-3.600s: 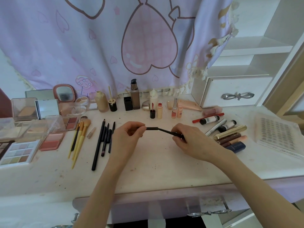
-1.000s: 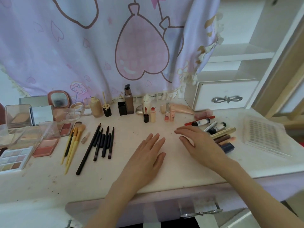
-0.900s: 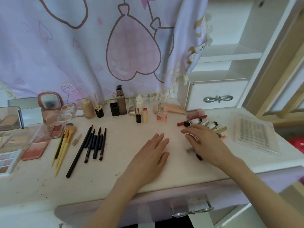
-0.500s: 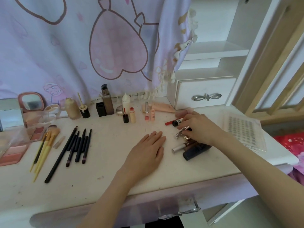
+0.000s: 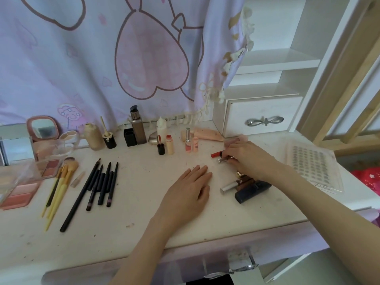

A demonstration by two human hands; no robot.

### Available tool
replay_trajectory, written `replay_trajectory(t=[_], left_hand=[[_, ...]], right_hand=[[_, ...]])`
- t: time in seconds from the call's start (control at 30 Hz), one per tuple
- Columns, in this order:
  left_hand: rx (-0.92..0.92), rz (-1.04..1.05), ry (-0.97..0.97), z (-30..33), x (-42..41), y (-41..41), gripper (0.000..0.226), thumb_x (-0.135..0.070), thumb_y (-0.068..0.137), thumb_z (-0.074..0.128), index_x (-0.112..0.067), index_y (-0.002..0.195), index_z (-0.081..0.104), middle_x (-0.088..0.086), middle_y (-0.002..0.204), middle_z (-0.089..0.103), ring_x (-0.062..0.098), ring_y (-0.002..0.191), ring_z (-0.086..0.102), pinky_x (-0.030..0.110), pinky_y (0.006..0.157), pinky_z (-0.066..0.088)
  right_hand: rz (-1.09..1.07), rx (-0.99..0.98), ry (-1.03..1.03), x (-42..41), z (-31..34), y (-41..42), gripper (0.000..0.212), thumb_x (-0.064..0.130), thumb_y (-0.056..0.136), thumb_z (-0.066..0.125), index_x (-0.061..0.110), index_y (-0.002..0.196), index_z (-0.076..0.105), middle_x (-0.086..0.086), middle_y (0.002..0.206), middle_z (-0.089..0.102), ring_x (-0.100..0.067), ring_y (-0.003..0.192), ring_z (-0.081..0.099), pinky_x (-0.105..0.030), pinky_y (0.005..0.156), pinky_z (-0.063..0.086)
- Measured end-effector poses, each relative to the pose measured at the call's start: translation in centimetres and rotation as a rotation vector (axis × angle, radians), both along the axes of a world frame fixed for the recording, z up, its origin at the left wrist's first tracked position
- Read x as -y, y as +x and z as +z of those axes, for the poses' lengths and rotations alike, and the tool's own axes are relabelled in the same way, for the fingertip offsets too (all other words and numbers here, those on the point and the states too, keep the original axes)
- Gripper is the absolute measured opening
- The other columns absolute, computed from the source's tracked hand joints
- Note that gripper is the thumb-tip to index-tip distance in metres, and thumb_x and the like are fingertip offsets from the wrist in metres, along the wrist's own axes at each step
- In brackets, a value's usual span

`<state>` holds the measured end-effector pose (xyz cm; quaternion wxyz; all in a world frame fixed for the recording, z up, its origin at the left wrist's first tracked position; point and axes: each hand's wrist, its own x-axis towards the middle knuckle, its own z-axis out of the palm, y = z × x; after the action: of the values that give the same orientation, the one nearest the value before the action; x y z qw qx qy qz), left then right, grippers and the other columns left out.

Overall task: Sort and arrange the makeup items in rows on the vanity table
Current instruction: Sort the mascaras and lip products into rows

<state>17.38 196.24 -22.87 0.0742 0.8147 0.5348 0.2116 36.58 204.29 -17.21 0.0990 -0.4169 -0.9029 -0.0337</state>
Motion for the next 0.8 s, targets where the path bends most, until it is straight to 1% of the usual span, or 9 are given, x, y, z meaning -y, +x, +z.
replay_trajectory(t=[0.1, 0.2, 0.27, 0.33, 0.43, 0.53, 0.6, 0.7, 0.8], left_hand=[[0.069, 0.007, 0.008, 0.0, 0.1, -0.1, 0.044, -0.031, 0.099, 0.033, -0.027, 0.142, 0.032, -0.011, 0.151, 0.026, 0.001, 0.139, 0.016, 0.011, 0.108, 0.002], [0.354, 0.048, -0.025, 0.9, 0.2, -0.3, 0.043, -0.029, 0.096, 0.043, -0.029, 0.139, 0.037, -0.011, 0.141, 0.041, 0.001, 0.127, 0.037, 0.010, 0.102, 0.024], [0.603, 0.089, 0.003, 1.6, 0.2, -0.5, 0.046, -0.026, 0.093, 0.051, -0.032, 0.136, 0.036, -0.013, 0.131, 0.048, -0.003, 0.114, 0.047, 0.008, 0.092, 0.037], [0.710, 0.080, 0.080, 2.2, 0.4, -0.8, 0.050, -0.022, 0.089, 0.057, -0.039, 0.130, 0.034, -0.018, 0.123, 0.047, -0.004, 0.104, 0.052, 0.008, 0.083, 0.042], [0.651, 0.003, 0.169, 2.9, 1.1, -1.5, 0.045, -0.015, 0.087, 0.060, -0.044, 0.114, 0.039, -0.016, 0.108, 0.051, 0.000, 0.091, 0.054, 0.009, 0.076, 0.042], [0.520, -0.014, 0.199, 3.6, 1.8, -2.8, 0.034, -0.015, 0.087, 0.060, -0.043, 0.095, 0.044, -0.015, 0.087, 0.055, 0.002, 0.079, 0.052, 0.008, 0.071, 0.041], [0.452, -0.028, 0.188, 4.0, 2.3, -4.0, 0.029, -0.017, 0.088, 0.058, -0.042, 0.090, 0.043, -0.015, 0.080, 0.052, 0.003, 0.074, 0.050, 0.010, 0.067, 0.040], [0.376, -0.020, 0.147, 4.2, 3.1, -5.5, 0.008, -0.037, 0.092, 0.043, -0.039, 0.085, 0.041, -0.015, 0.076, 0.045, 0.005, 0.068, 0.046, 0.011, 0.061, 0.037], [0.296, 0.009, 0.170, 4.2, 3.8, -6.0, 0.021, -0.044, 0.095, 0.029, -0.036, 0.079, 0.040, -0.014, 0.074, 0.042, 0.009, 0.065, 0.045, 0.013, 0.056, 0.034]], right_hand=[[-0.021, -0.154, 0.039, 0.9, 0.8, -0.2, 0.021, 0.015, 0.095, 0.050, 0.011, 0.112, 0.062, -0.003, 0.113, 0.061, -0.022, 0.108, 0.052, -0.017, 0.084, 0.025], [-0.004, -0.385, 0.040, 2.2, 2.1, -0.9, 0.020, 0.011, 0.094, 0.051, 0.007, 0.110, 0.061, -0.003, 0.101, 0.059, -0.026, 0.089, 0.058, -0.027, 0.078, 0.037], [0.042, -0.462, 0.021, 3.1, 2.7, -1.6, 0.020, 0.012, 0.093, 0.052, 0.009, 0.111, 0.061, 0.011, 0.095, 0.052, -0.011, 0.078, 0.055, -0.026, 0.075, 0.038], [0.088, -0.472, -0.021, 3.9, 2.9, -2.3, 0.020, 0.016, 0.093, 0.054, 0.012, 0.111, 0.062, 0.027, 0.090, 0.043, 0.003, 0.069, 0.044, -0.015, 0.074, 0.034], [0.073, -0.474, -0.288, 5.1, 3.0, -3.3, 0.016, 0.030, 0.092, 0.054, 0.027, 0.104, 0.066, 0.021, 0.066, 0.053, 0.000, 0.061, 0.047, -0.013, 0.062, 0.038], [0.069, -0.417, -0.562, 5.9, 3.3, -3.6, 0.012, 0.037, 0.090, 0.055, 0.043, 0.083, 0.063, 0.014, 0.064, 0.062, 0.000, 0.054, 0.050, -0.013, 0.053, 0.038], [0.086, -0.430, -0.717, 6.3, 3.5, -3.4, 0.010, 0.033, 0.089, 0.059, 0.038, 0.082, 0.064, 0.016, 0.063, 0.063, 0.002, 0.049, 0.049, -0.009, 0.048, 0.035], [0.042, -0.515, -0.804, 6.5, 3.8, -3.3, 0.008, 0.026, 0.090, 0.060, 0.027, 0.085, 0.067, 0.013, 0.057, 0.059, 0.000, 0.044, 0.043, -0.010, 0.044, 0.033], [-0.036, -0.737, -0.962, 6.6, 3.9, -3.7, 0.017, 0.023, 0.092, 0.056, 0.015, 0.078, 0.060, 0.010, 0.050, 0.043, -0.004, 0.041, 0.031, -0.012, 0.039, 0.026]])
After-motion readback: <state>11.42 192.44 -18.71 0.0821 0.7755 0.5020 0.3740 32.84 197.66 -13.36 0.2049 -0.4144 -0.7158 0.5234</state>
